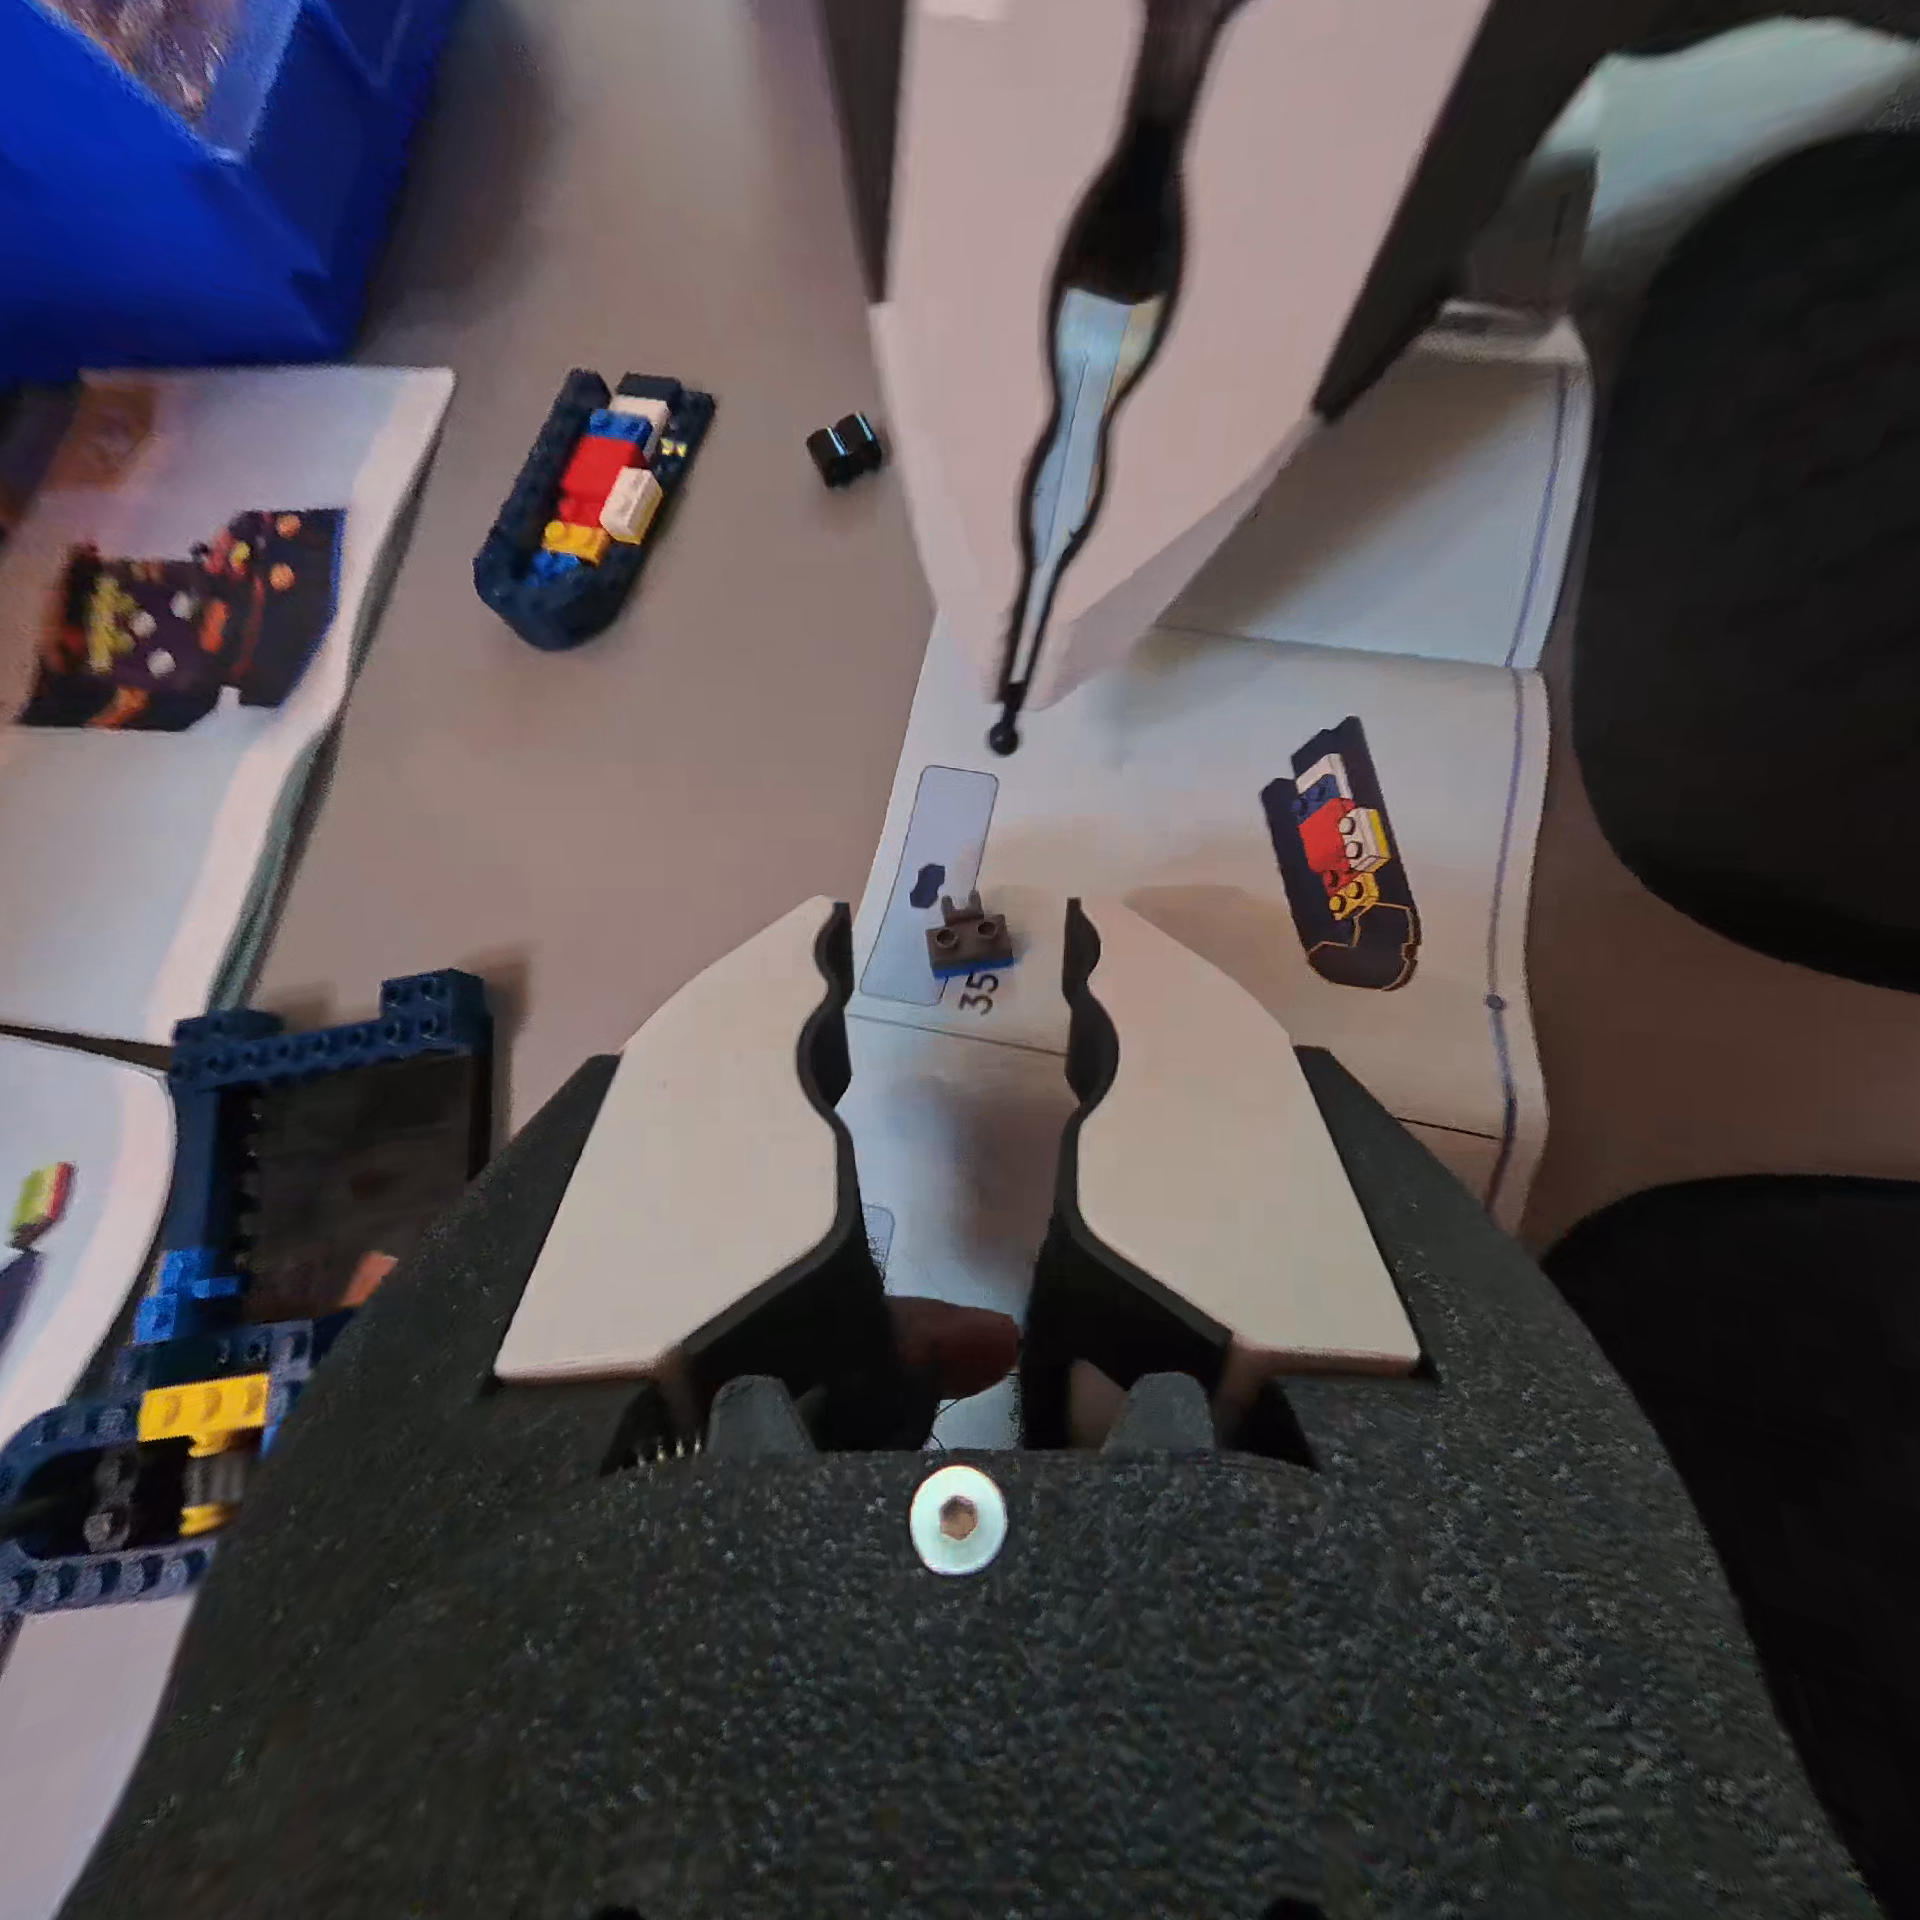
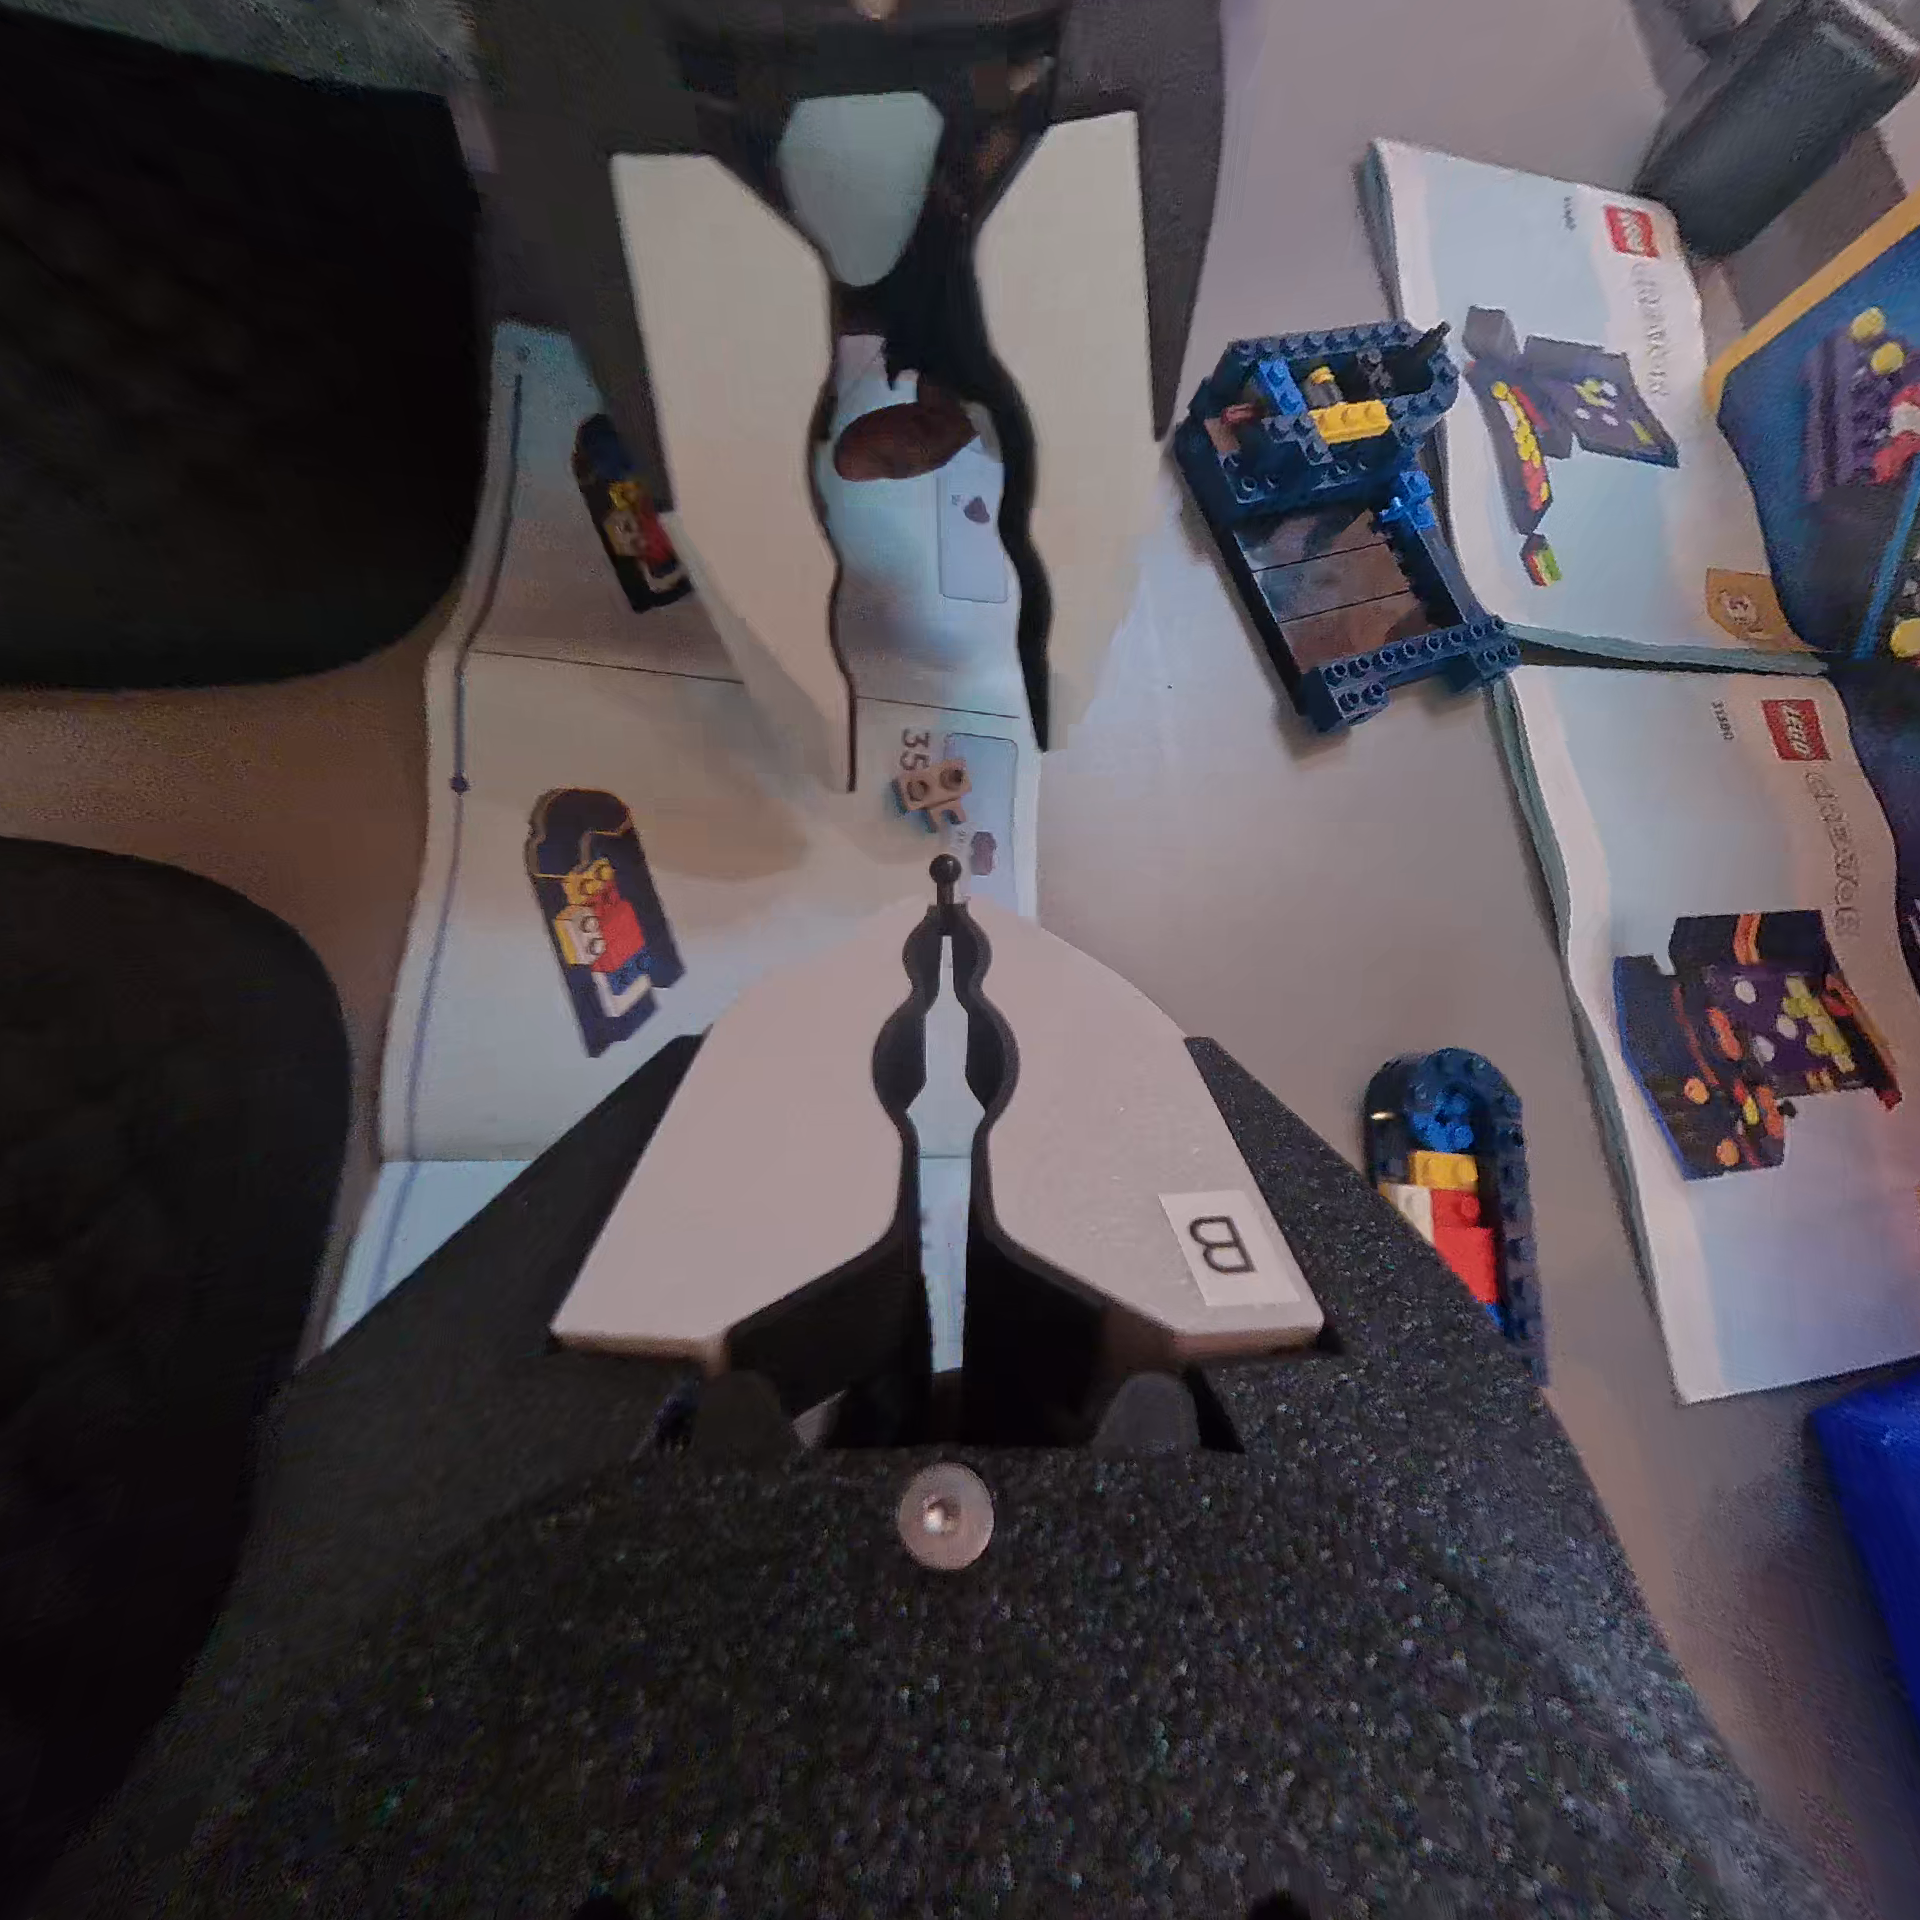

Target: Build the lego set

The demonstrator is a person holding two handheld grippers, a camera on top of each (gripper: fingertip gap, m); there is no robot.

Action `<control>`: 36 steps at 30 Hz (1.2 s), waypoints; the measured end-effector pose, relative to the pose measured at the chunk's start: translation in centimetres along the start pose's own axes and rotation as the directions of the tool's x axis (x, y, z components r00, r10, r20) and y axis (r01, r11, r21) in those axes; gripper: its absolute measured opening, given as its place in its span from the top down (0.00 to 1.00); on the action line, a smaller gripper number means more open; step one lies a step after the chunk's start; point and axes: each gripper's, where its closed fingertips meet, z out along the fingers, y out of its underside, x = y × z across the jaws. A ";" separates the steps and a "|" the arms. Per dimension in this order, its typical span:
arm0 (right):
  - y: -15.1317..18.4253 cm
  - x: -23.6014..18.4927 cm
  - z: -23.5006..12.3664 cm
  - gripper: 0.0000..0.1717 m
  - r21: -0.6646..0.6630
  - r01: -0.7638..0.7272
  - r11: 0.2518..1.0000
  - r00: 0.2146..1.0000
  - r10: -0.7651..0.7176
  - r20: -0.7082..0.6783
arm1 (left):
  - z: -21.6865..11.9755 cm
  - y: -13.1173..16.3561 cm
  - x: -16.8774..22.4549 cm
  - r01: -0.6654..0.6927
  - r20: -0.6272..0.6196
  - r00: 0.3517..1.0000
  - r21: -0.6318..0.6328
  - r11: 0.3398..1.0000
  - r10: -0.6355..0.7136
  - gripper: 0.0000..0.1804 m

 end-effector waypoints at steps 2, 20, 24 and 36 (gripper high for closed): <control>0.2 0.6 0.9 0.99 -0.001 0.021 1.000 0.999 -0.021 0.045 | 0.5 0.4 -0.2 -0.011 0.041 0.999 -0.018 1.000 0.012 0.81; 1.0 -0.5 3.4 0.99 0.033 0.034 0.999 0.984 -0.039 0.172 | 1.0 1.5 0.4 0.010 -0.073 0.997 -0.034 0.999 -0.012 0.91; 1.0 -0.5 3.4 0.99 0.052 0.028 0.998 0.983 -0.037 0.178 | 1.1 1.5 0.4 -0.001 -0.108 0.994 -0.066 0.998 -0.006 0.91; 0.7 -0.5 3.5 0.99 0.073 0.080 0.994 0.985 -0.090 0.149 | 1.1 1.5 0.5 -0.040 -0.133 0.991 -0.132 0.990 0.022 0.91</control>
